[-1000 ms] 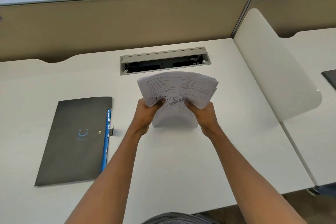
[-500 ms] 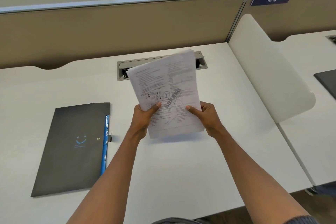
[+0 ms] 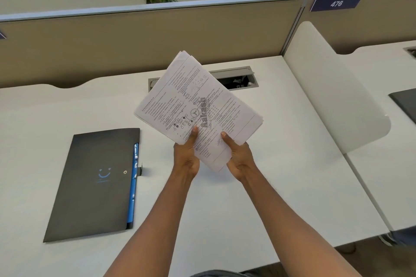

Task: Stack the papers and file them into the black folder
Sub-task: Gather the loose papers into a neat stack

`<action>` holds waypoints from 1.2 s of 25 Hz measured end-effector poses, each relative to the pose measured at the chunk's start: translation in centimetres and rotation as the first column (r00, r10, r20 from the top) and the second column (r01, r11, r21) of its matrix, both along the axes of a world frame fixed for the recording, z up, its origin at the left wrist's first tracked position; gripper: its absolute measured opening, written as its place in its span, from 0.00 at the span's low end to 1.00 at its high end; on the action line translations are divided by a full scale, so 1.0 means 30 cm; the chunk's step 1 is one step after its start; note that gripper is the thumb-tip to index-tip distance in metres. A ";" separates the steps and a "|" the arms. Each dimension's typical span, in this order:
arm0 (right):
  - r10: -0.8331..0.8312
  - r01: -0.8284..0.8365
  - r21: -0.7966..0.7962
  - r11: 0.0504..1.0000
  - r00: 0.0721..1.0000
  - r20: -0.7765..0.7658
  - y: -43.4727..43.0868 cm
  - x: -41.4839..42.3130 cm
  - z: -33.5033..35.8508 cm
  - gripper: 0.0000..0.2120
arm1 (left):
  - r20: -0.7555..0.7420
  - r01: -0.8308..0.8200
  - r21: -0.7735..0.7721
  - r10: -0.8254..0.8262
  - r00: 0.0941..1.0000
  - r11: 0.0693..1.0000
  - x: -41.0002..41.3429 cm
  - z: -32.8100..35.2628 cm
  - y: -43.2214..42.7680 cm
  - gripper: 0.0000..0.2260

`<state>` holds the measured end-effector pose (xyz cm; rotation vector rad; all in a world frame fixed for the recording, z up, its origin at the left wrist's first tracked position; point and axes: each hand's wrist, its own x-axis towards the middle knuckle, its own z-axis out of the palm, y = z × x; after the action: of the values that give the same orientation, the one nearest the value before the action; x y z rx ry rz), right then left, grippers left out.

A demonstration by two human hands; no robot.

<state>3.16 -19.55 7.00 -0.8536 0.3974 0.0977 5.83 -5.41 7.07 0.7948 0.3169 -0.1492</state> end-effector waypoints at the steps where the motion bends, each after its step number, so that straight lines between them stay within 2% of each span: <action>1: -0.025 0.024 -0.025 0.999 0.999 -0.023 -0.007 0.001 0.002 0.20 | -0.001 0.018 0.002 -0.018 1.000 1.000 -0.003 0.001 0.008 0.26; 6: -0.034 0.022 -0.191 0.981 0.998 -0.060 -0.122 -0.002 0.020 0.18 | -0.065 0.030 0.019 -0.029 0.997 0.999 0.040 0.006 0.182 0.17; 9: 0.040 -0.053 -0.305 0.951 0.998 -0.048 -0.235 -0.017 0.027 0.16 | -0.058 0.177 0.153 -0.170 0.984 0.972 0.092 0.022 0.344 0.15; 12: 0.190 -0.189 -0.379 0.906 0.981 -0.034 -0.313 -0.027 0.037 0.19 | -0.091 0.418 0.345 -0.414 0.906 0.840 0.124 0.039 0.427 0.15; 14: 0.285 -0.265 -0.412 0.872 0.958 -0.014 -0.329 -0.024 0.045 0.19 | -0.110 0.525 0.395 -0.528 0.842 0.754 0.131 0.043 0.422 0.16; 16: 0.319 -0.290 -0.445 0.847 0.948 -0.010 -0.328 -0.019 0.049 0.18 | -0.126 0.570 0.402 -0.573 0.810 0.717 0.127 0.041 0.395 0.18; 19: 0.237 -0.211 -0.534 0.819 0.971 -0.021 -0.312 -0.016 0.048 0.14 | -0.123 0.534 0.426 -0.538 0.834 0.730 0.108 0.018 0.351 0.22; 22: 0.085 -0.053 -0.588 0.807 0.996 0.028 -0.280 -0.015 0.029 0.07 | -0.039 0.388 0.506 -0.429 0.902 0.770 0.083 -0.012 0.293 0.12; 26: 0.003 0.056 -0.594 0.803 0.995 0.098 -0.248 -0.013 0.004 0.08 | 0.048 0.240 0.553 -0.318 0.947 0.798 0.065 -0.020 0.241 0.11; 30: 0.014 0.048 -0.583 0.811 0.995 0.103 -0.263 -0.016 -0.016 0.10 | 0.063 0.222 0.583 -0.316 0.947 0.782 0.058 -0.063 0.247 0.13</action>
<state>2.66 -27.45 6.50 -1.4638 0.3400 -0.0948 7.58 1.99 5.18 1.4476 0.0863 -0.2672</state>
